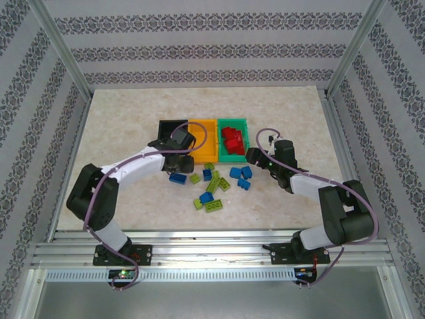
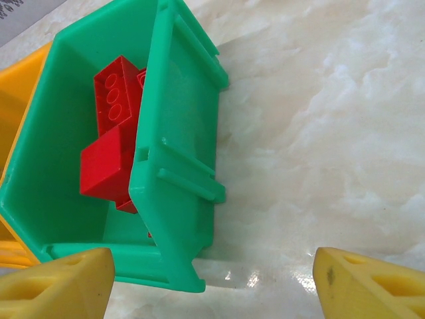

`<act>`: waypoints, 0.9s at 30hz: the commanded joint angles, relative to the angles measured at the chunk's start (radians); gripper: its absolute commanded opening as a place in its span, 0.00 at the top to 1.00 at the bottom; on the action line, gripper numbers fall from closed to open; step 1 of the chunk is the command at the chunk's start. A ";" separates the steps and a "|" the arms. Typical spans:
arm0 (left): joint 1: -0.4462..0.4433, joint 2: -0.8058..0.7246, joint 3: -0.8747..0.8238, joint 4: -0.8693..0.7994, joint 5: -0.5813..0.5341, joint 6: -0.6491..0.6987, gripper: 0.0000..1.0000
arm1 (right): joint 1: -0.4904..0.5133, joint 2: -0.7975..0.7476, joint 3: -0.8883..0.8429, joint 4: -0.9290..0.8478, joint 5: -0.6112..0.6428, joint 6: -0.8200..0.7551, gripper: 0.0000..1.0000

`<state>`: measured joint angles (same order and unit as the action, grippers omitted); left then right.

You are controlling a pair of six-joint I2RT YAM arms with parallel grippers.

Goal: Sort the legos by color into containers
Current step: Pick up the lego from the center of the table, then place the lego in the container.

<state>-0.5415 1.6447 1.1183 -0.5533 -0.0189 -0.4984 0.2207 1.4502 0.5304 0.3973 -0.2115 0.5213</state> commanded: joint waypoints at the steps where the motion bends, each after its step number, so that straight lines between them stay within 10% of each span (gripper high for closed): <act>1: -0.007 -0.054 -0.007 0.032 -0.002 0.006 0.55 | 0.012 0.013 0.029 0.020 -0.010 -0.003 0.21; 27: -0.070 0.359 0.687 -0.064 0.202 0.078 0.54 | 0.006 -0.005 0.022 0.011 0.003 -0.007 0.21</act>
<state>-0.5930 1.9766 1.7374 -0.5541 0.1474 -0.4484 0.2207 1.4502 0.5304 0.3969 -0.2111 0.5213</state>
